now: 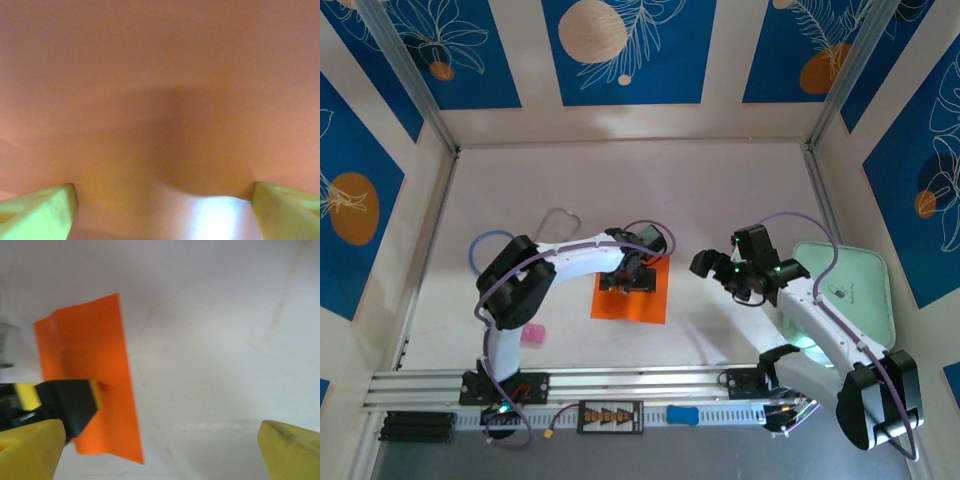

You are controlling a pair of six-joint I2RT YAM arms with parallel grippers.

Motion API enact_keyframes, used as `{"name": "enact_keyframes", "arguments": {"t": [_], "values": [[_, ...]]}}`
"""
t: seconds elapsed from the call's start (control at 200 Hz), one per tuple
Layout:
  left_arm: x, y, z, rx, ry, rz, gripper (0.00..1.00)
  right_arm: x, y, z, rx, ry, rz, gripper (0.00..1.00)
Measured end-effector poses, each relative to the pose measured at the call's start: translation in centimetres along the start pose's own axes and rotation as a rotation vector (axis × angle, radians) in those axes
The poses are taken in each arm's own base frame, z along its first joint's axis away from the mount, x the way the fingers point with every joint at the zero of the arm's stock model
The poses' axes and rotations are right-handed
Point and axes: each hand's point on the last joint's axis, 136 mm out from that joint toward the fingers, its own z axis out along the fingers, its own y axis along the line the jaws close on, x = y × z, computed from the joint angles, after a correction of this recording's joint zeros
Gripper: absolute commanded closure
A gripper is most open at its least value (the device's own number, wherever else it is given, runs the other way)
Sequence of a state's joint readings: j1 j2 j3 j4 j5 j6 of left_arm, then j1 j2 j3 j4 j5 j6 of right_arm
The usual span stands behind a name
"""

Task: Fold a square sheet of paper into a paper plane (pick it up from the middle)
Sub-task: First fold in half a square sheet of paper at the center of the table.

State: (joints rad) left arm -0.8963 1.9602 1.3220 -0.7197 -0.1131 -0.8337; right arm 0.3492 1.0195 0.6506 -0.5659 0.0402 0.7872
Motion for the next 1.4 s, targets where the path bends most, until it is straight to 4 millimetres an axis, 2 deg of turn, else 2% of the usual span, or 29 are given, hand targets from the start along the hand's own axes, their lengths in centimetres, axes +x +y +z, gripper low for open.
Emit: {"name": "enact_keyframes", "arguments": {"t": [0.13, 0.33, 0.395, 0.48, 0.595, 0.735, 0.805, 1.135, 1.4], "values": [[-0.1, -0.2, 0.0, 0.006, -0.006, 0.009, 0.24, -0.9, -0.7, -0.7, 0.087, -0.050, -0.013, 0.01], [-0.1, -0.3, -0.2, 0.027, -0.030, 0.034, 0.39, -1.6, -1.4, -1.2, 0.106, -0.121, -0.007, 0.01], [-0.1, -0.4, -0.3, 0.040, -0.041, 0.039, 0.41, -1.6, -1.4, -1.6, 0.074, -0.148, -0.009, 0.01], [-0.2, -0.6, -0.4, 0.066, -0.057, 0.038, 0.47, -1.5, -1.1, -2.1, -0.003, -0.178, -0.012, 0.01], [-0.1, -1.0, -0.7, 0.113, -0.075, 0.028, 0.49, -1.4, -0.5, -2.6, -0.121, -0.208, -0.007, 0.01], [-0.4, -2.1, -1.8, 0.190, -0.103, 0.017, 0.53, -1.3, -0.1, -3.2, -0.205, -0.227, 0.003, 0.00], [-0.8, -2.8, -2.5, 0.230, -0.119, 0.011, 0.59, -1.5, 0.1, -3.5, -0.226, -0.233, 0.005, 0.01], [-0.5, -4.7, -3.6, 0.368, -0.118, -0.020, 0.59, -0.9, 0.7, -3.3, -0.265, -0.183, 0.019, 0.01], [-1.5, -6.8, -7.0, 0.658, -0.160, -0.120, 0.59, -0.1, 2.5, -2.8, -0.357, -0.098, 0.000, 0.00]]}}
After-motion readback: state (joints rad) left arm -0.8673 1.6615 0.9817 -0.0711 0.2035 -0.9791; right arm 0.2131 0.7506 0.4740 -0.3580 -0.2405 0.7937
